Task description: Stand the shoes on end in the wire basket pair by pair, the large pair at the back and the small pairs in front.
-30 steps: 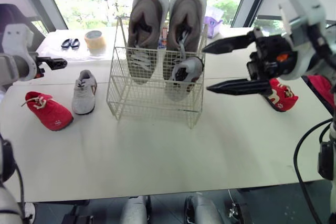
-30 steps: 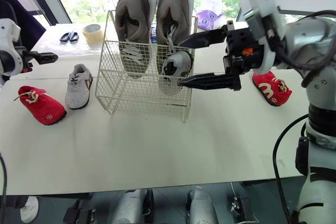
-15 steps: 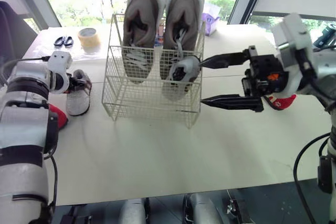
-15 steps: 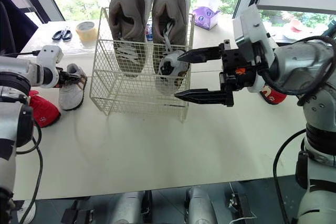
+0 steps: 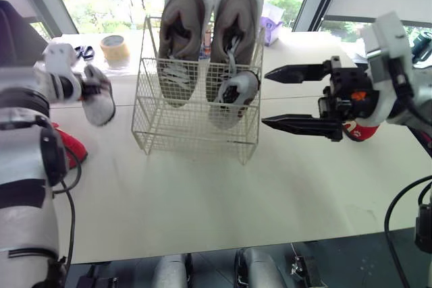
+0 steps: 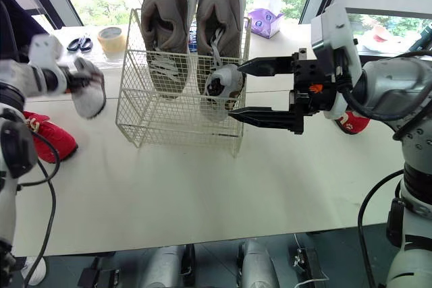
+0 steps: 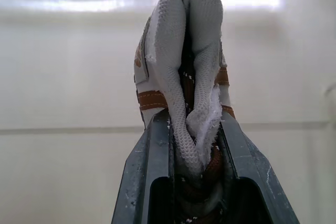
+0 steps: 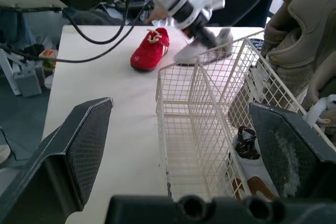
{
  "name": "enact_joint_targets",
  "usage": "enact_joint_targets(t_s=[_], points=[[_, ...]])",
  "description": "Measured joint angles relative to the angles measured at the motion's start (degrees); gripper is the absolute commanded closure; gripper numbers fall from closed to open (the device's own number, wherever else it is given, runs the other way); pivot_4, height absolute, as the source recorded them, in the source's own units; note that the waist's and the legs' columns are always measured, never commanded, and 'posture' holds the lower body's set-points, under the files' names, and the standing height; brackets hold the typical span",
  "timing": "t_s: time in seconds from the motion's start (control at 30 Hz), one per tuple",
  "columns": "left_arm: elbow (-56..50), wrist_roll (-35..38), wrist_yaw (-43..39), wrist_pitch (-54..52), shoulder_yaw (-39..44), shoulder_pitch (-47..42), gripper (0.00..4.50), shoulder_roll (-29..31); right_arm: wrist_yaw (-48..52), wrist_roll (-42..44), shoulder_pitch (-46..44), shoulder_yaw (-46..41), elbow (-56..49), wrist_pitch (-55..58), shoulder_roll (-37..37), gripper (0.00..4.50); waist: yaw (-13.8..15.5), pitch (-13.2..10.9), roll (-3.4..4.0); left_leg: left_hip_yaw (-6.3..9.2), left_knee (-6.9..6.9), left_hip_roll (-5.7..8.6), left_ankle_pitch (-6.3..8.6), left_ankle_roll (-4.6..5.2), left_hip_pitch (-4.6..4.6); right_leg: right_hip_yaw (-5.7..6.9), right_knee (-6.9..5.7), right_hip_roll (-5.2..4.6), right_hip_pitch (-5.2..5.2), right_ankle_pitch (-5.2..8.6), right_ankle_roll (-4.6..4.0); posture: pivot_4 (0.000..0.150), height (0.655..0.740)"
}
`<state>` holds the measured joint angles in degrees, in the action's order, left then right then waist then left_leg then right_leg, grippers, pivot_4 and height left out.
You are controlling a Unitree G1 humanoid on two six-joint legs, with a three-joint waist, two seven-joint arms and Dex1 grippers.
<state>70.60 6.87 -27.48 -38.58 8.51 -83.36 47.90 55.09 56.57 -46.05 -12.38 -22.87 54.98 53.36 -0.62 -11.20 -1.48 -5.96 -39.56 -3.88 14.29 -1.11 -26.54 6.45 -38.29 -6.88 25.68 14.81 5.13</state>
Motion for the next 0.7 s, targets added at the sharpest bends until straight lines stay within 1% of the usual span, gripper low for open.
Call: enact_joint_targets(t_s=[0.07,0.1,0.13,0.17,0.23,0.3,0.37,0.43,0.5,0.57,0.63,0.7], points=[[-14.81,1.90,5.08,-0.06,5.27,3.63,4.16,1.25,-1.52,1.81,-0.18,-1.75,1.76,1.71,0.17,0.00,-0.29,0.00,0.00,-0.01,0.01,-0.01,0.00,0.00,0.02,-0.02,-0.03,-0.01,0.01,0.00,0.00,0.150,0.6938],[-24.49,2.91,7.58,-1.21,8.27,7.40,4.16,1.11,-2.09,2.51,-0.23,-2.33,2.34,2.30,0.34,0.00,-0.37,0.03,0.05,-0.04,0.10,0.00,0.00,0.00,0.13,-0.09,-0.03,-0.05,-0.03,0.00,0.00,0.150,0.6938],[-38.53,4.39,10.95,-3.76,12.87,13.09,4.16,-0.17,-2.64,3.29,-0.16,-2.96,3.32,3.10,0.75,0.00,-0.37,0.03,0.06,-0.06,0.13,0.01,0.00,-0.01,0.20,-0.13,-0.02,-0.05,-0.08,0.00,0.00,0.150,0.6938],[-47.00,5.72,12.90,-5.54,15.76,16.23,4.16,-1.76,-2.98,3.46,-0.13,-3.38,3.98,3.59,0.89,0.00,-0.17,0.03,0.06,-0.01,0.08,0.00,-0.01,-0.02,0.18,-0.07,-0.04,-0.04,-0.10,0.00,0.00,0.150,0.6938],[-65.82,10.80,16.25,-7.05,22.49,22.82,4.16,-8.97,-3.23,3.99,-0.10,-3.55,5.35,4.41,0.93,0.00,0.27,0.04,0.06,0.10,-0.16,-0.02,-0.01,-0.02,0.18,-0.01,-0.12,-0.04,-0.26,0.00,0.00,0.150,0.6938],[-78.96,15.76,19.73,-6.84,25.97,25.22,4.16,-16.67,-3.30,4.66,-0.16,-3.30,6.24,4.86,0.63,0.00,1.19,0.02,0.02,0.19,-0.51,-0.06,0.02,0.03,0.06,0.07,-0.23,-0.02,-0.31,-0.07,0.01,0.150,0.6938],[-89.51,18.30,23.52,-5.25,26.68,26.67,4.16,-21.86,-2.72,5.58,-0.19,-2.24,6.62,5.50,0.38,0.00,1.48,0.03,0.02,0.18,-0.56,-0.03,0.06,0.10,0.18,0.05,-0.14,-0.03,-0.49,-0.22,0.06,0.150,0.6938],[-98.43,18.96,27.41,-2.71,26.00,29.30,4.16,-27.54,-1.34,6.12,0.07,-1.48,7.09,6.26,0.46,0.00,1.50,0.09,0.06,0.18,-0.56,-0.01,0.08,0.15,0.38,0.05,-0.12,-0.04,-0.71,-0.24,0.06,0.150,0.6938],[-101.91,18.56,28.72,0.17,22.24,33.88,4.16,-31.22,-0.40,6.27,0.95,-0.90,7.04,6.63,0.66,0.00,1.54,0.11,0.07,0.19,-0.54,-0.02,0.08,0.15,0.54,0.07,-0.12,-0.03,-0.85,-0.24,0.06,0.150,0.6938],[-102.42,17.74,28.61,2.45,18.46,37.83,4.16,-34.28,-0.20,6.24,1.72,-0.37,7.07,6.81,0.64,0.00,1.53,0.11,0.07,0.18,-0.54,-0.01,0.09,0.16,0.62,0.06,-0.09,-0.03,-0.93,-0.25,0.06,0.150,0.6938],[-101.94,15.26,26.63,6.73,12.39,44.00,4.16,-34.93,-0.44,6.25,2.17,-0.17,7.05,7.02,0.66,0.00,1.40,0.11,0.07,0.16,-0.54,-0.01,0.09,0.17,0.64,0.05,-0.08,-0.02,-0.92,-0.25,0.06,0.150,0.6938],[-100.31,13.05,25.07,10.73,8.32,47.07,4.16,-35.61,-1.03,6.42,2.34,-0.20,7.03,7.14,0.66,0.00,1.41,0.11,0.07,0.16,-0.53,-0.02,0.09,0.16,0.60,0.05,-0.07,0.00,-0.87,-0.25,0.05,0.150,0.6938]])
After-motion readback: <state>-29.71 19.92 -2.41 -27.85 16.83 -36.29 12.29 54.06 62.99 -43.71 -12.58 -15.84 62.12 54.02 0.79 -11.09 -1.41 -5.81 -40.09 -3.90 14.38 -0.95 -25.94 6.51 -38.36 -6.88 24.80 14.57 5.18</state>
